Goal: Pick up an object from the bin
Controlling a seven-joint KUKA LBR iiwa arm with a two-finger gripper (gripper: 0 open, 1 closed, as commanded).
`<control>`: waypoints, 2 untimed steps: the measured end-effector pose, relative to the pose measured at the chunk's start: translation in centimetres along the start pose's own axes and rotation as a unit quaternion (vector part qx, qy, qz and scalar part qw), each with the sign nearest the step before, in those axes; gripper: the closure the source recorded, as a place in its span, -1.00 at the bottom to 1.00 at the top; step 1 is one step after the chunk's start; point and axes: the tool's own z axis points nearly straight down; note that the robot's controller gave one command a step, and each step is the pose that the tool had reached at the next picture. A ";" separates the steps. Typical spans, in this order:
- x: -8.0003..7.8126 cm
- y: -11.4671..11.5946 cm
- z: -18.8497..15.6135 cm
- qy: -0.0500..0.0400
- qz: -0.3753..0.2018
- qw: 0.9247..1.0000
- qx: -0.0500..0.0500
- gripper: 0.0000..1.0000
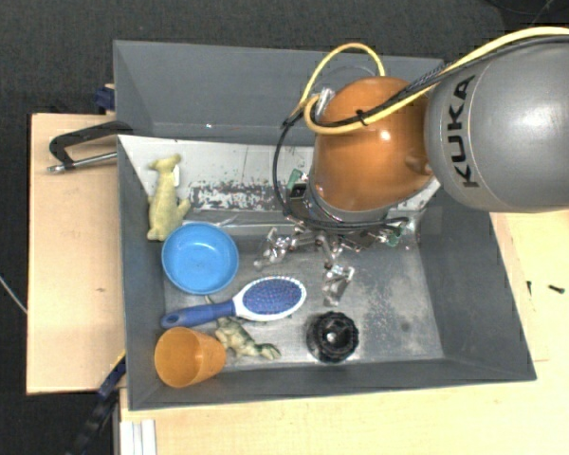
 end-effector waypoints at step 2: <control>-1.2 4.8 6.1 0.007 -0.121 0.993 0.004 -1.00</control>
Offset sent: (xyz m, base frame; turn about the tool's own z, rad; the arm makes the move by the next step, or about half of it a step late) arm -0.0219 0.0040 -0.0817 -0.1654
